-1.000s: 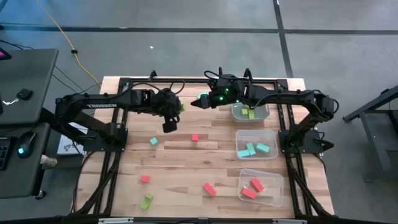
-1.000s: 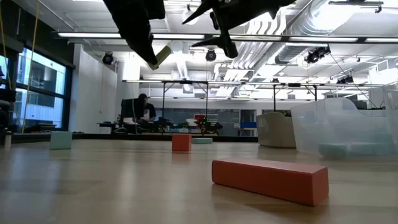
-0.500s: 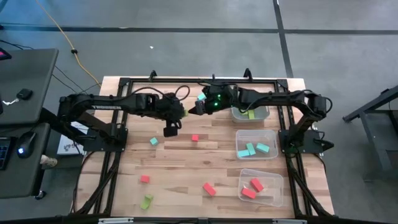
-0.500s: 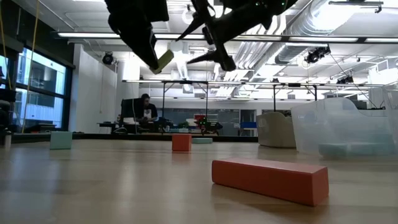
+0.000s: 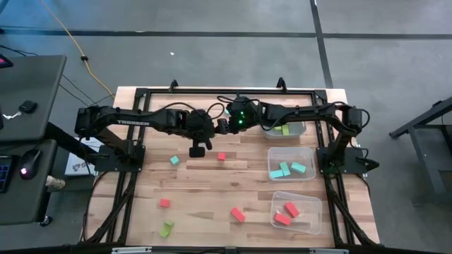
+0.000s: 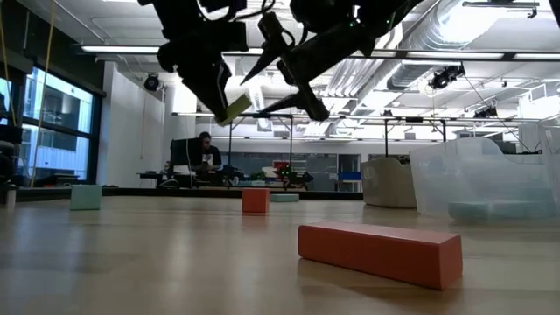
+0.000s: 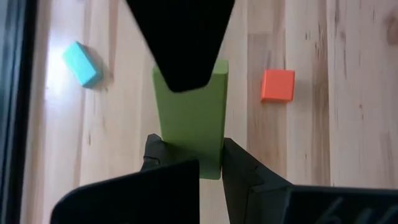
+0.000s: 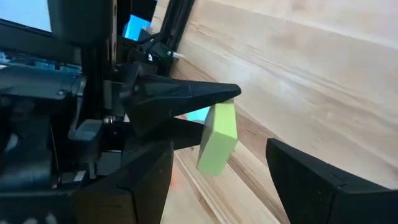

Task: Sort & place blocks by color
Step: Put the light green block into the gray bin

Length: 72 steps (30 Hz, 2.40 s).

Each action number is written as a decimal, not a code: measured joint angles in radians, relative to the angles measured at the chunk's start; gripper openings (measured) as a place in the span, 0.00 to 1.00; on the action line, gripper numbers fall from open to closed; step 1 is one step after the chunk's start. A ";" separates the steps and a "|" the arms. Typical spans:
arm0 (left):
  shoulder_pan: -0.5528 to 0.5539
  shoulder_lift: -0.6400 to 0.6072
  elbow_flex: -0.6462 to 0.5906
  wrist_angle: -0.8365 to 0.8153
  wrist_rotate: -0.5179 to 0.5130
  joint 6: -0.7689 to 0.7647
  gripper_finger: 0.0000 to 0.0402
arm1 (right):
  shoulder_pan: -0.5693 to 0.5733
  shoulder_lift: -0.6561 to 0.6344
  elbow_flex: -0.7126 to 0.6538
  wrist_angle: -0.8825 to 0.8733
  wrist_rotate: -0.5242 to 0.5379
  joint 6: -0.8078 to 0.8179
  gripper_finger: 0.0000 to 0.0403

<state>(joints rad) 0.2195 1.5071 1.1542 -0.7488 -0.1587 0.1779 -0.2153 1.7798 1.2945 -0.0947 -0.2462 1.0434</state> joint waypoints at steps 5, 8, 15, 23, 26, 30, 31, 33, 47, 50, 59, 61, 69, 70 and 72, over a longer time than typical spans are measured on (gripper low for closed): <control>0.000 0.019 0.000 0.011 0.000 0.005 0.00 | 0.000 0.020 0.000 0.004 -0.016 0.004 0.61; 0.000 0.020 0.000 0.020 0.000 0.025 0.00 | 0.000 0.029 0.000 0.007 -0.016 0.004 0.61; -0.008 0.020 0.000 0.058 -0.001 0.062 0.00 | 0.000 0.042 0.000 0.002 -0.027 0.004 0.60; -0.014 0.020 0.000 0.061 -0.001 0.080 0.00 | -0.007 0.042 0.000 0.002 -0.018 -0.006 0.50; -0.014 0.020 0.000 0.066 -0.001 0.088 0.00 | -0.007 0.042 0.000 0.004 -0.019 -0.012 0.40; -0.013 0.020 0.000 0.072 -0.001 0.095 0.00 | -0.007 0.041 0.000 0.007 -0.020 -0.030 0.24; -0.013 0.020 0.000 0.072 -0.002 0.095 0.00 | -0.007 0.041 0.000 0.007 -0.018 -0.032 0.20; -0.011 0.020 0.000 0.072 -0.013 0.095 0.00 | -0.007 0.040 0.000 0.006 -0.016 -0.037 0.12; -0.011 0.020 -0.002 0.094 -0.068 0.150 0.00 | -0.008 0.038 0.000 0.003 -0.033 -0.031 0.10; -0.011 0.020 -0.002 0.095 -0.074 0.164 0.00 | -0.008 0.038 0.000 0.003 -0.029 -0.036 0.10; -0.010 0.020 -0.002 0.094 -0.081 0.167 0.10 | -0.007 0.038 0.000 0.004 -0.008 -0.057 0.10; -0.010 0.020 -0.002 0.095 -0.082 0.167 0.15 | -0.007 0.038 0.000 0.004 0.000 -0.058 0.10; -0.010 0.018 -0.001 0.072 -0.086 0.167 0.32 | -0.006 0.040 0.000 -0.033 0.012 -0.076 0.10; -0.010 0.018 0.002 0.065 -0.086 0.170 0.33 | -0.006 0.041 0.000 -0.056 0.019 -0.078 0.10; -0.010 0.016 0.003 0.029 -0.086 0.173 0.34 | -0.006 0.040 -0.002 -0.117 0.025 -0.081 0.10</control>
<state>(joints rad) 0.2092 1.5230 1.1576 -0.7194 -0.2443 0.3506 -0.2214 1.8202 1.2930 -0.2122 -0.2211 0.9625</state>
